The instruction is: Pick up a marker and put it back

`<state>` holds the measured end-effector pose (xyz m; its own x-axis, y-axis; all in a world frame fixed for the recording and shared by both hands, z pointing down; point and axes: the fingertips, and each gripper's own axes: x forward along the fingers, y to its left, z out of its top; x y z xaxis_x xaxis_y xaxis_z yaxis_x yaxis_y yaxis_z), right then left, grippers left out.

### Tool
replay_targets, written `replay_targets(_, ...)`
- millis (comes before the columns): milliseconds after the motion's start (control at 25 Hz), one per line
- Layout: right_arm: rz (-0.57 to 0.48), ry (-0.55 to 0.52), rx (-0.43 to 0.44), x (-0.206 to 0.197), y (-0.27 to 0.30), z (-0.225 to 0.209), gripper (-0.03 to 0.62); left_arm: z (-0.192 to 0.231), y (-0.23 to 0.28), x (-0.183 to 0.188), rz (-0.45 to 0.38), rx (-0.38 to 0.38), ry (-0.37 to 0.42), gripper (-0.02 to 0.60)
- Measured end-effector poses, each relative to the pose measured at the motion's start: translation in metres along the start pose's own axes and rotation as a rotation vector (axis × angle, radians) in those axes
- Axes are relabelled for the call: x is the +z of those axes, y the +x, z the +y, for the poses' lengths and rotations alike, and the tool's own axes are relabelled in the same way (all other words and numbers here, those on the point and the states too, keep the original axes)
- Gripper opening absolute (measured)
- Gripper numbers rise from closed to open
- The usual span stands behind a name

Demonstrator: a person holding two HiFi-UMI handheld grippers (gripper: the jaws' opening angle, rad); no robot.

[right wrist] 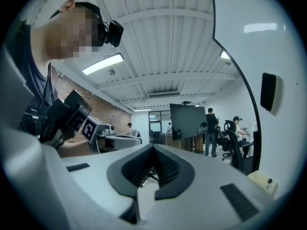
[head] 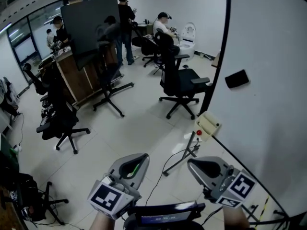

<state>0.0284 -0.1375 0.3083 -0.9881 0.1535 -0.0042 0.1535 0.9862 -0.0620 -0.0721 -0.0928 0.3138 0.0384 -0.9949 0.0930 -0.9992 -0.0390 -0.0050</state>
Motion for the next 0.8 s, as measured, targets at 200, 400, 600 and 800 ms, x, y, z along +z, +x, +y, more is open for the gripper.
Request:
replay_targets(200,-0.008,-0.035,-0.016,0.004,0.015,-0.009,0.011,0.017,0.014,0.007,-0.030,-0.045,0.021,-0.003)
replay_targets(400,0.016,-0.051,-0.075,0.000,0.036,-0.028,0.011,0.044,0.041,0.006,-0.066,-0.108,0.007,-0.003)
replay_targets(600,0.043,-0.104,-0.175,0.003,0.076,-0.049,0.011,0.087,0.066,0.002,-0.082,-0.203,-0.031,-0.003)
replay_targets(800,0.054,-0.119,-0.277,0.003,0.113,-0.072,0.011,0.129,0.087,-0.004,-0.077,-0.303,-0.045,-0.003)
